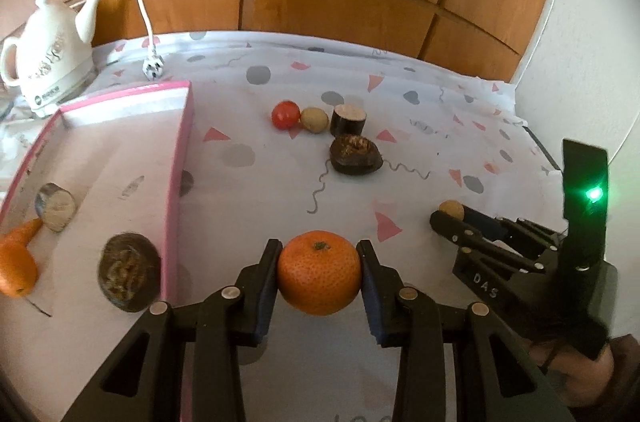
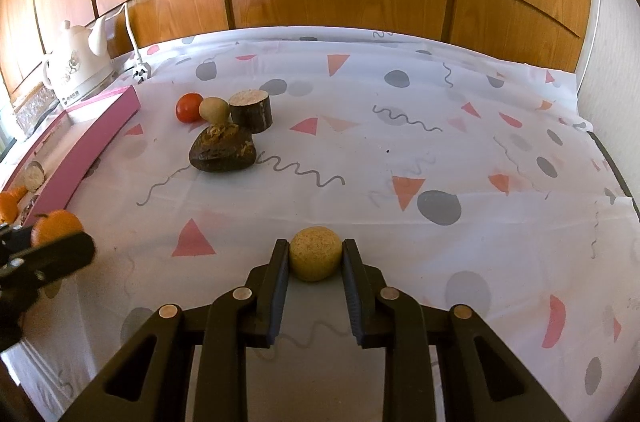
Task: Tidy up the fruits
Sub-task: 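Carry the mandarin and tan fruit into the pink tray and open both grippers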
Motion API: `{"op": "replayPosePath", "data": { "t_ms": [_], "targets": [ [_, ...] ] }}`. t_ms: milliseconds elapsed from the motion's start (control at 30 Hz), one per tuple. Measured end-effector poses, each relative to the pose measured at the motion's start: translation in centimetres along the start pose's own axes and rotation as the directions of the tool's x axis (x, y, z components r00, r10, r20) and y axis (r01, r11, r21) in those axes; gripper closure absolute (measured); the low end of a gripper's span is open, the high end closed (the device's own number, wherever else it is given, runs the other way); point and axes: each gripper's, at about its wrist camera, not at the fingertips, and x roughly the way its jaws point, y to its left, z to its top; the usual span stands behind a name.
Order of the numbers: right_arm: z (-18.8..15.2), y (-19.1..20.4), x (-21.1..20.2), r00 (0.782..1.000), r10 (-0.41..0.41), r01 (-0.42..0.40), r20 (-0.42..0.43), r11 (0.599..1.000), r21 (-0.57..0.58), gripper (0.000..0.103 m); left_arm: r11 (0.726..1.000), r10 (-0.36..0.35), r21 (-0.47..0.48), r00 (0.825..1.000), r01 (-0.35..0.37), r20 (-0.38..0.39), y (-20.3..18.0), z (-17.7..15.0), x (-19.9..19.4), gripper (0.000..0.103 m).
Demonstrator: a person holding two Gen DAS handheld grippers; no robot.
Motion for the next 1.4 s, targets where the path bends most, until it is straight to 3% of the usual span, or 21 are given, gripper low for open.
{"op": "replayPosePath", "data": {
  "t_ms": [533, 733, 1100, 1400],
  "targets": [
    [0.0, 1.0, -0.5, 0.998, -0.057, 0.056, -0.017, 0.998, -0.033, 0.077, 0.998, 0.048, -0.048, 0.996, -0.045, 0.073, 1.7, 0.9, -4.1, 0.065],
    [0.2, 1.5, -0.6, 0.998, -0.042, 0.041, -0.035, 0.999, -0.029, 0.077, 0.993, 0.079, -0.090, 0.993, -0.071, 0.087, 3.6, 1.1, -5.1, 0.065],
    [0.4, 4.1, -0.8, 0.996, 0.060, -0.062, -0.059, 0.997, -0.039, 0.077, 0.978, 0.137, -0.170, 0.987, -0.121, 0.082, 7.4, 0.2, -6.2, 0.065],
    [0.8, 7.6, -1.4, 0.980, 0.180, -0.186, -0.082, 0.979, -0.081, 0.078, 0.952, 0.190, -0.256, 0.979, -0.167, 0.067, 11.7, -0.9, -7.4, 0.065]
  ]
}}
